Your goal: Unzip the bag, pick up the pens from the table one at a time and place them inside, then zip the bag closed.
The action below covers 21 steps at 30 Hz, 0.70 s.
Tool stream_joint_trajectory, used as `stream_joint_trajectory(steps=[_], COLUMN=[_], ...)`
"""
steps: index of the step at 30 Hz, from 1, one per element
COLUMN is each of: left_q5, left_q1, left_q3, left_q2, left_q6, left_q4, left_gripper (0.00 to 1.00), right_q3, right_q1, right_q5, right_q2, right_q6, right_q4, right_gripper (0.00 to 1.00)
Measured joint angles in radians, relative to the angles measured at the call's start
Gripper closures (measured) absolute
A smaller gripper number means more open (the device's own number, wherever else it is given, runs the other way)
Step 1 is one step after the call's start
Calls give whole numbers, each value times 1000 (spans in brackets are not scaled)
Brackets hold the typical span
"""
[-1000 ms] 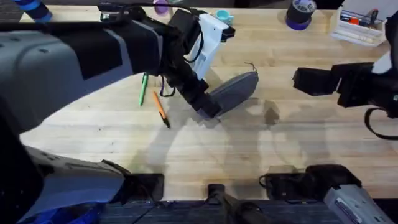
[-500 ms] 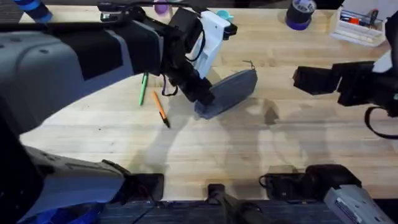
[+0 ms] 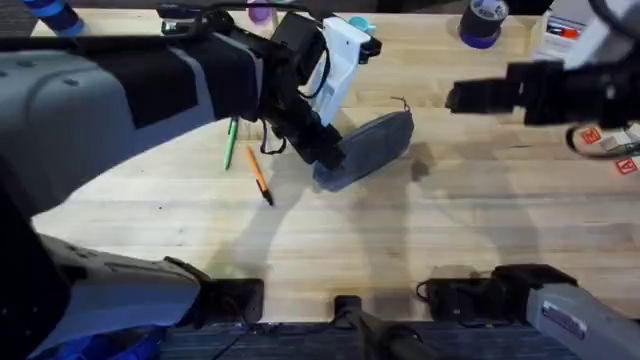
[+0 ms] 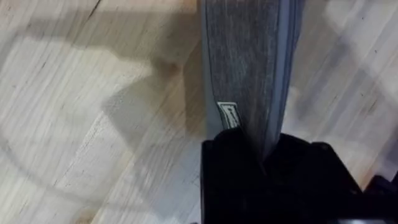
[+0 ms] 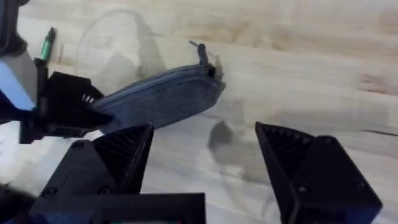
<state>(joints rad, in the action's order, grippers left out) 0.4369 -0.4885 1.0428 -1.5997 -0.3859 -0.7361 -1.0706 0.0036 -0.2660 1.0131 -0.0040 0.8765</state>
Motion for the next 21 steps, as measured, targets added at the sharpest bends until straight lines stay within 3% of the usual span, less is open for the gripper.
stream_joint_trajectory(steps=[5, 10, 21], left_q5=[0, 1, 1], left_q1=[0, 0, 0], left_q3=[0, 0, 0], left_q2=[0, 0, 0], left_q6=[0, 0, 0], left_q4=[0, 0, 0], left_gripper=[959, 960, 960], right_q3=[-154, -218, -219], right_q1=[0, 0, 0], right_q5=[-26, -56, -83], right_q2=[201, 339, 405], right_q6=[1, 13, 27], right_q4=[87, 74, 17], right_gripper=[6, 6, 6])
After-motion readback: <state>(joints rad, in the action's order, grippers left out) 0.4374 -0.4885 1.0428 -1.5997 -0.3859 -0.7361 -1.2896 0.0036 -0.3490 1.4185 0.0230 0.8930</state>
